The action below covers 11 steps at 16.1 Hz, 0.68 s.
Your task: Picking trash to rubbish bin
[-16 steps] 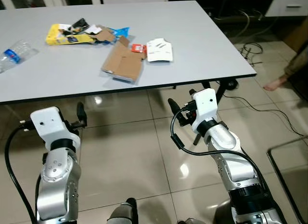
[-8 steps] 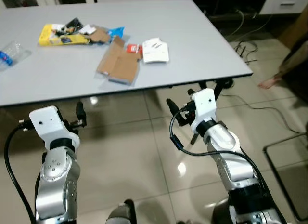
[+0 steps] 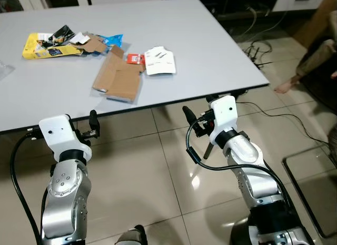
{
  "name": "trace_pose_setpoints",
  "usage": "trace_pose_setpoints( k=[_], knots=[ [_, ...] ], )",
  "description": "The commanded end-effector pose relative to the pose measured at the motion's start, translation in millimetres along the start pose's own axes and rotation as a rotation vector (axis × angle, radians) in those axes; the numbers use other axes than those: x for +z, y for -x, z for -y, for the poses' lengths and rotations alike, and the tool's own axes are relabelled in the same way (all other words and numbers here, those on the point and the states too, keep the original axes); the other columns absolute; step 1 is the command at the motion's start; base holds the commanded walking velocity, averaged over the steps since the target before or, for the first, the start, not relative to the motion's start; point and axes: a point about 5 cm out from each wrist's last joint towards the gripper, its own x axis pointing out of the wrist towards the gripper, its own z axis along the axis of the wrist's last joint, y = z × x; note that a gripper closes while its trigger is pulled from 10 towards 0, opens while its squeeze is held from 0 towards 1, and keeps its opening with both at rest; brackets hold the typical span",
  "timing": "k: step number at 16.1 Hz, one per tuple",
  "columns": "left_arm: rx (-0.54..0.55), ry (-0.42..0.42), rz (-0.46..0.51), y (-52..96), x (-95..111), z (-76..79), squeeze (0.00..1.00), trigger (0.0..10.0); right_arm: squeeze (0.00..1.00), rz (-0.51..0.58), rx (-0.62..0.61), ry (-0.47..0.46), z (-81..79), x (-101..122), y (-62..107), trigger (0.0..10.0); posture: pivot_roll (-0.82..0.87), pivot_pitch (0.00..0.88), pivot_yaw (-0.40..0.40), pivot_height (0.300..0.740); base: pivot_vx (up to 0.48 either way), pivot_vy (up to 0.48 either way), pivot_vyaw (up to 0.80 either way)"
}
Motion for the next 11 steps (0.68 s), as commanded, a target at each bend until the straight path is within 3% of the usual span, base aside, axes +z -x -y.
trace_pose_setpoints(
  k=[1,11],
  knots=[
    [-0.016,0.001,0.006,0.5,2.1,2.3,0.00,10.0,0.00,0.021,-0.002,0.016,2.0,4.2,0.8,10.0,-0.05,0.155,-0.007,0.740,0.442,0.000,0.00],
    [-0.011,-0.001,-0.015,-0.6,-1.8,4.7,0.00,10.0,0.00,0.031,-0.001,0.023,1.9,5.4,-0.1,10.0,-0.05,0.153,-0.008,0.740,0.408,0.000,0.00]
  ],
)
